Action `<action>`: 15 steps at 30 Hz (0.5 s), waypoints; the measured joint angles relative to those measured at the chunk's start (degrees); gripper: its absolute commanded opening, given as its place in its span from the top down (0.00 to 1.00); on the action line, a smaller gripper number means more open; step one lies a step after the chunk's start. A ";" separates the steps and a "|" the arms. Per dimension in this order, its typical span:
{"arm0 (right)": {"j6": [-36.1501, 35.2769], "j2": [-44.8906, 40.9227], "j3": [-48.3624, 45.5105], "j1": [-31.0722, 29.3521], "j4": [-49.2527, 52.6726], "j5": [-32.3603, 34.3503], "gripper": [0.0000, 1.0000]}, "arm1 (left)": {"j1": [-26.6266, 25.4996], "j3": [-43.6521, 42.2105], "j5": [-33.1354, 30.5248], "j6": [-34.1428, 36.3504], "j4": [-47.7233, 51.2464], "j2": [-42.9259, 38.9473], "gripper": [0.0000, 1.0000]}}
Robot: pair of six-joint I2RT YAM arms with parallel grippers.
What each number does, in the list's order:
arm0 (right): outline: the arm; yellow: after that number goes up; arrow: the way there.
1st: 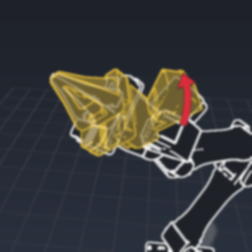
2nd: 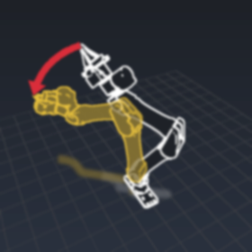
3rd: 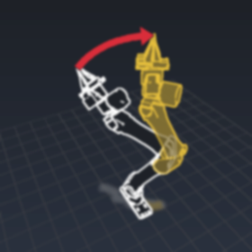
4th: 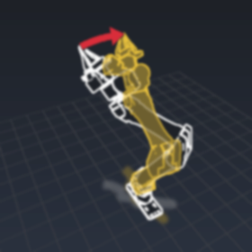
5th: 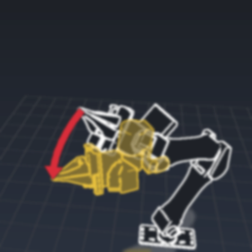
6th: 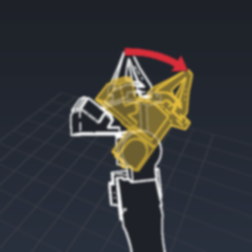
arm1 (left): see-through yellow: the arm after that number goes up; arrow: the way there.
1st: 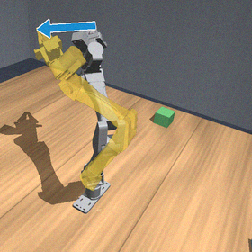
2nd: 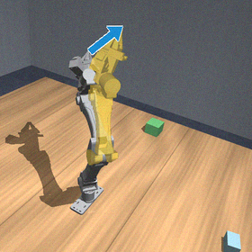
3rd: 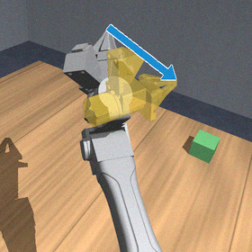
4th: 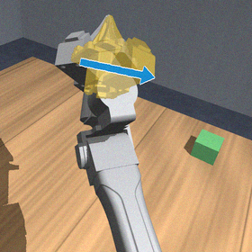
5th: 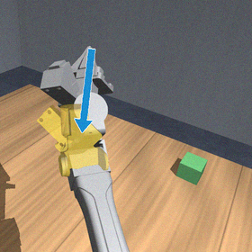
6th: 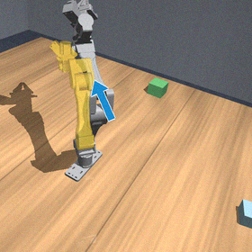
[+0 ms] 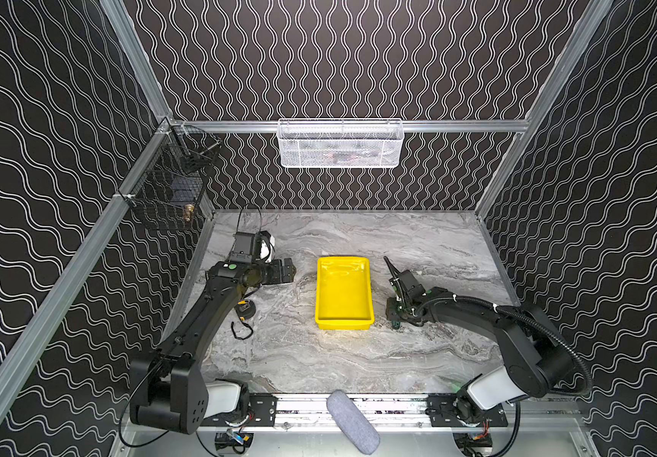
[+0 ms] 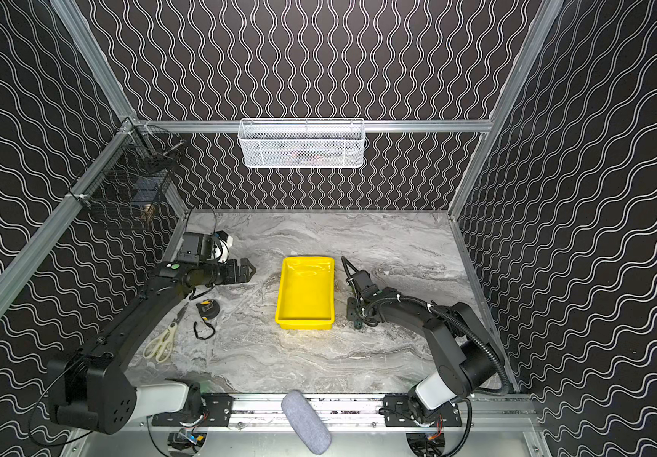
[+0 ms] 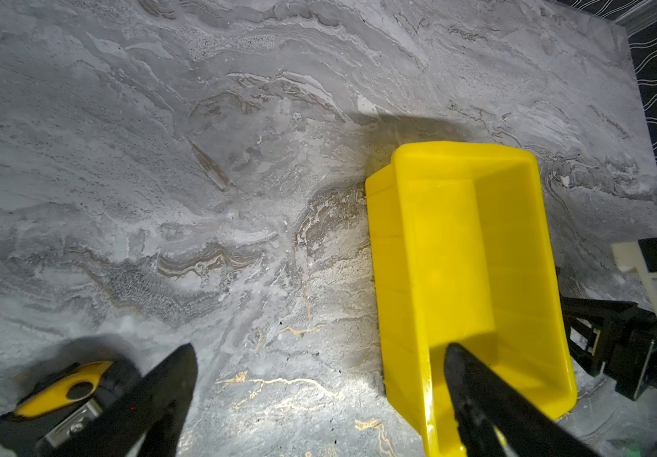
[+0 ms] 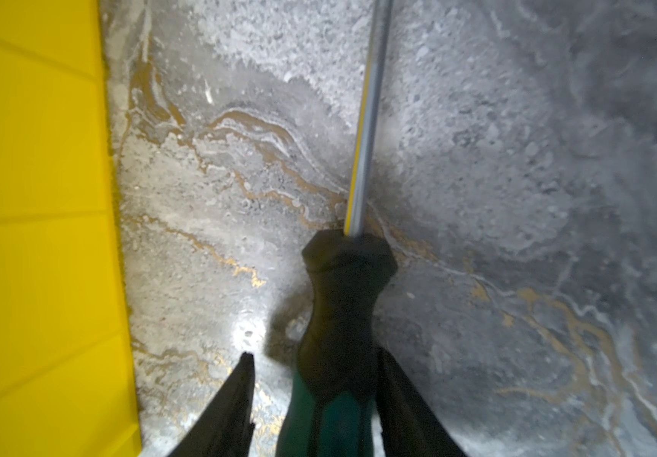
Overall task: Put the screwdriver in the bin
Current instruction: 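Lower the right gripper and close it on the green screwdriver handle, then lift the screwdriver with the right gripper and carry it over the bin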
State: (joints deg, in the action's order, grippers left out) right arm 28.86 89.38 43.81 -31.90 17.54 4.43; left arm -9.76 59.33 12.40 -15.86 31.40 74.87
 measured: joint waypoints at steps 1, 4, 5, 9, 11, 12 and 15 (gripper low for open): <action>0.00 0.04 0.04 -0.02 0.04 0.02 0.50 | 0.00 0.00 0.00 0.00 0.00 0.00 0.01; -0.02 0.37 0.09 -0.07 0.04 0.04 0.50 | 0.00 0.00 0.00 0.00 0.00 0.11 0.01; -0.09 0.44 0.13 -0.09 0.00 0.09 0.49 | 0.00 0.00 0.00 0.00 0.02 0.11 0.01; -0.90 1.14 0.37 -0.11 -3.26 0.00 0.49 | 0.00 0.00 0.00 -0.02 0.04 0.17 0.01; -0.92 1.25 0.46 -0.13 -3.52 0.02 0.49 | 0.00 0.00 0.00 0.00 0.04 0.31 0.01; -0.92 1.29 0.50 -0.15 -3.52 0.02 0.49 | 0.00 0.00 0.00 -0.02 0.04 0.35 0.01; -1.07 1.66 0.81 -0.31 -3.80 0.07 0.49 | 0.00 0.00 0.02 -0.02 0.04 0.42 0.01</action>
State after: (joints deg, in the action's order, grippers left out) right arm 27.79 91.05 44.62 -32.21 13.74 4.49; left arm -9.76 59.33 12.43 -15.88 31.44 75.29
